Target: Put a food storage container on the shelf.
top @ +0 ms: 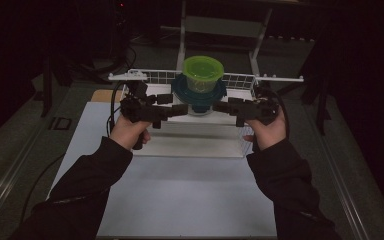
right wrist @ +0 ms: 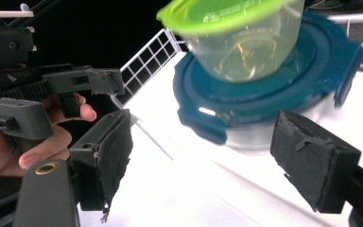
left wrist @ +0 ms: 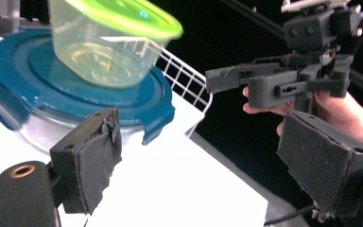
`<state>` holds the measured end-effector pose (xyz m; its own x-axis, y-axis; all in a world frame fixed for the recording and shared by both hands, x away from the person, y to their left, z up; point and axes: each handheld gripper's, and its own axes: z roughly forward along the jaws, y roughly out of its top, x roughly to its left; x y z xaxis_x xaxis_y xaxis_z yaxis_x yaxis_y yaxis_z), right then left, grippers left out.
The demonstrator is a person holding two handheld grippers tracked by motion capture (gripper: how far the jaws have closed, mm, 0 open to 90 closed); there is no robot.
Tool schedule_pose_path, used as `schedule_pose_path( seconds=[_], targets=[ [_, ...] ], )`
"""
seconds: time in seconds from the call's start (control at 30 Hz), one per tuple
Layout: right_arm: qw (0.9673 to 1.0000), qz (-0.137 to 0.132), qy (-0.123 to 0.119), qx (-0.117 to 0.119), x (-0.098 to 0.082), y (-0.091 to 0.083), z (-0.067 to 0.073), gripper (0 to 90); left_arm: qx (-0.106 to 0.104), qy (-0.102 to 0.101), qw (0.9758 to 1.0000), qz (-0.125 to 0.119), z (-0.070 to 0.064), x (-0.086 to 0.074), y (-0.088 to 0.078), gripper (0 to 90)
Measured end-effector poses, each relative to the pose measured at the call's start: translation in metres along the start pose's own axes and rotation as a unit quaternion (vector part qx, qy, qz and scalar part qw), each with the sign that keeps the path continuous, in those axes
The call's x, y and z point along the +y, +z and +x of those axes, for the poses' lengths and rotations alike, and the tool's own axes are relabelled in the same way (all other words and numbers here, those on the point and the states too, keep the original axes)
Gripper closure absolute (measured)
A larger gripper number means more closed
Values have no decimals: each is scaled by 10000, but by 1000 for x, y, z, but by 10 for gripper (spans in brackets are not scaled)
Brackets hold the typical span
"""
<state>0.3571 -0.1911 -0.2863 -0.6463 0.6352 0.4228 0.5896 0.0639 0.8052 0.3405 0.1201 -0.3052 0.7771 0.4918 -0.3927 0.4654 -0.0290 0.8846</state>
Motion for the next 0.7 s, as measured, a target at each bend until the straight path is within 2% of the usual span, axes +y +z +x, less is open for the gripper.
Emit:
schedule_pose_path(
  seconds=[0.03,0.07,0.1,0.23,0.4,0.43,0.5,0.7],
  targets=[
    [10000,2,-15,-2,-9,-1,-1,208,-63,114,9999,74,-2,-7,1,137],
    [10000,2,-15,-2,-9,-1,-1,208,-63,114,9999,74,-2,-7,1,137],
    [10000,43,-33,-36,-18,-2,-2,206,-115,139,9997,139,-2,-11,2,137],
    [10000,66,18,5,-32,-1,-5,202,-113,395,9986,319,-8,-28,5,137],
    [9997,215,-41,-55,-56,4,-9,202,-162,573,9970,485,-15,-49,7,137],
    [9997,254,-22,-21,-64,6,-11,202,-161,594,9968,515,-16,-53,7,137],
    [9997,252,-28,-32,-67,6,-11,202,-231,577,9965,567,-17,-63,8,137],
    [9994,300,-185,-46,-94,9,-14,202,-292,587,9954,704,-20,-86,9,138]
  ],
)
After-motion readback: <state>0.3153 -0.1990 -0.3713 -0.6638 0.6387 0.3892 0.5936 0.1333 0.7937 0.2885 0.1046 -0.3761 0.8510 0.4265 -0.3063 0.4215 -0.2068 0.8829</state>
